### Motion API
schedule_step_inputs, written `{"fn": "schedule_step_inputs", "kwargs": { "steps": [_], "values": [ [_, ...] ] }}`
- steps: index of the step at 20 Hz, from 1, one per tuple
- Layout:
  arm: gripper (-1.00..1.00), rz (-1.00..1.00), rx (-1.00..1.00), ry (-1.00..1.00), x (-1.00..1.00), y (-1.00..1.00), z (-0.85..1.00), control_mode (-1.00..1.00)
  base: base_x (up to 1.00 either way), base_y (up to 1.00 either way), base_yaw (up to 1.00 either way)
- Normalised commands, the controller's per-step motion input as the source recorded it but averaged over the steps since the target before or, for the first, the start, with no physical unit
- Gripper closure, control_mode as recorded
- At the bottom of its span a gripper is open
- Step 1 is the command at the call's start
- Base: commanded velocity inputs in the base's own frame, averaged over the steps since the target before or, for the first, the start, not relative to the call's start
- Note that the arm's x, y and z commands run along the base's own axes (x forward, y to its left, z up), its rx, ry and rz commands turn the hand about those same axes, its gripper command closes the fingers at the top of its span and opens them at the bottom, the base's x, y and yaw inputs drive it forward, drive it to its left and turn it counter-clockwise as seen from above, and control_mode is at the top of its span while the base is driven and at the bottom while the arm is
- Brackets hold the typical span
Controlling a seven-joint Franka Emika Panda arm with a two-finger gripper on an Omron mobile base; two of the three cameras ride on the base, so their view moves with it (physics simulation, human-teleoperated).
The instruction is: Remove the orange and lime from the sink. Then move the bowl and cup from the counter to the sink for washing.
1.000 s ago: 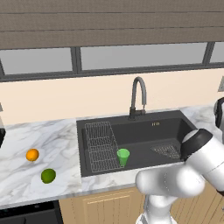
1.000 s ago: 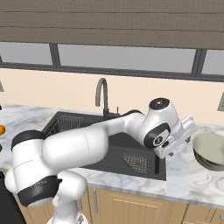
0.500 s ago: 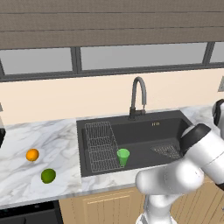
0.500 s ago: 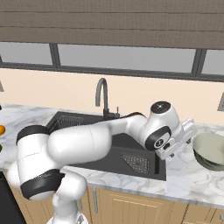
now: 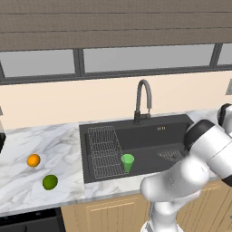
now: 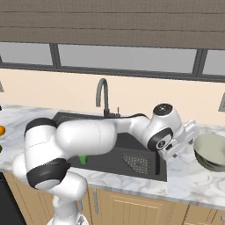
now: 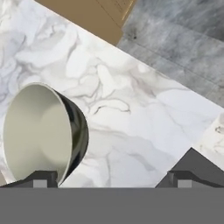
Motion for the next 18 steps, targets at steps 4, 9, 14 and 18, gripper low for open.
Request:
{"fn": "schedule_step_inputs", "kwargs": {
  "steps": [4,9,14,18],
  "values": [
    [-1.00,0.00,0.00,-0.01,0.04,-0.18,-0.07,-1.00,0.00,0.00,0.00],
    [-1.00,0.00,0.00,0.00,0.06,-0.15,-0.06,-1.00,0.00,0.00,0.00],
    [-1.00,0.00,0.00,0.00,0.10,-0.12,-0.08,-1.00,0.00,0.00,0.00],
    [-1.00,0.00,0.00,0.00,0.10,-0.15,-0.10,-1.00,0.00,0.00,0.00]
  ]
}}
